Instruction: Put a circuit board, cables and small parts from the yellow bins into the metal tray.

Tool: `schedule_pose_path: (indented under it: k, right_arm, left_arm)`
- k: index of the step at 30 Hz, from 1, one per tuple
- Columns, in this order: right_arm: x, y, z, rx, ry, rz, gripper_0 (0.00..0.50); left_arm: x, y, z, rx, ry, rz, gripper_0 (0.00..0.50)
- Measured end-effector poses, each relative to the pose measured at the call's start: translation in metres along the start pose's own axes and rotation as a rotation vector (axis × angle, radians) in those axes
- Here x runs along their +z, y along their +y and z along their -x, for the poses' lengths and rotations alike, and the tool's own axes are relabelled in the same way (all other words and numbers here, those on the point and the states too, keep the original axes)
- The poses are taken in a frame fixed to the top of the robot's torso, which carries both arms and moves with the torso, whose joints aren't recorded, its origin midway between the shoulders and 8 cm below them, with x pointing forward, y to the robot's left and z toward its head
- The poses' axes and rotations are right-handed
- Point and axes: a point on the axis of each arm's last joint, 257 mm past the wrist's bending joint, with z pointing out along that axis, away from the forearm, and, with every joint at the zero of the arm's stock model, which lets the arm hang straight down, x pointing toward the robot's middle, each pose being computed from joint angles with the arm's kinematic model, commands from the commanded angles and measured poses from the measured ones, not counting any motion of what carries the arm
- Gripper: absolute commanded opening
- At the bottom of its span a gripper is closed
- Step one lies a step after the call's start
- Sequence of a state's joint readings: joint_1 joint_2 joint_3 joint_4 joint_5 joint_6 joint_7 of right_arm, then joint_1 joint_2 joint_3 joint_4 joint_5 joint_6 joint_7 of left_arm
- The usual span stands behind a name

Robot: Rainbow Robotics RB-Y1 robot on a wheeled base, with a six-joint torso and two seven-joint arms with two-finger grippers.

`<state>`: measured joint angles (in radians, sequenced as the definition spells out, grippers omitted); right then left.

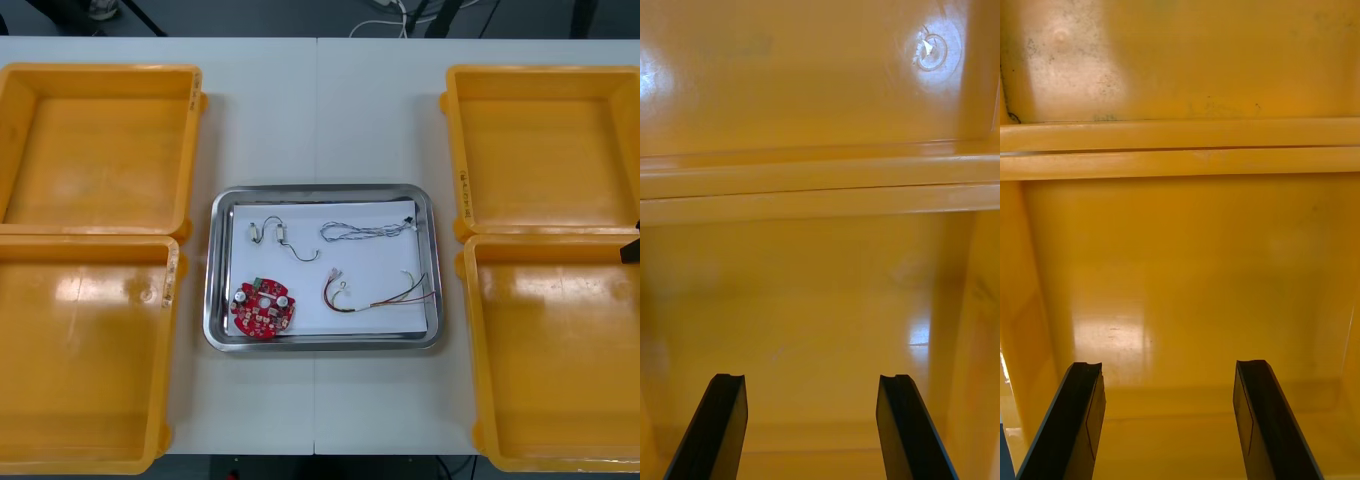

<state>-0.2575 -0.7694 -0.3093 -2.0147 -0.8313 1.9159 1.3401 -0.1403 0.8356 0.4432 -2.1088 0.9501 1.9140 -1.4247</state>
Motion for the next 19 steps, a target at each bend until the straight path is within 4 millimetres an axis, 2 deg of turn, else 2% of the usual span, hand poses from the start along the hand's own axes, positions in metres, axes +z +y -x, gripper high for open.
schedule_pose_path:
  k: [19]
  right_arm:
    - [0.0000,0.0000,0.0000,0.000,0.000,0.000,0.500]
  left_arm:
    - [-0.0002,-0.0002,0.0000,0.001,-0.001,0.000,0.500]
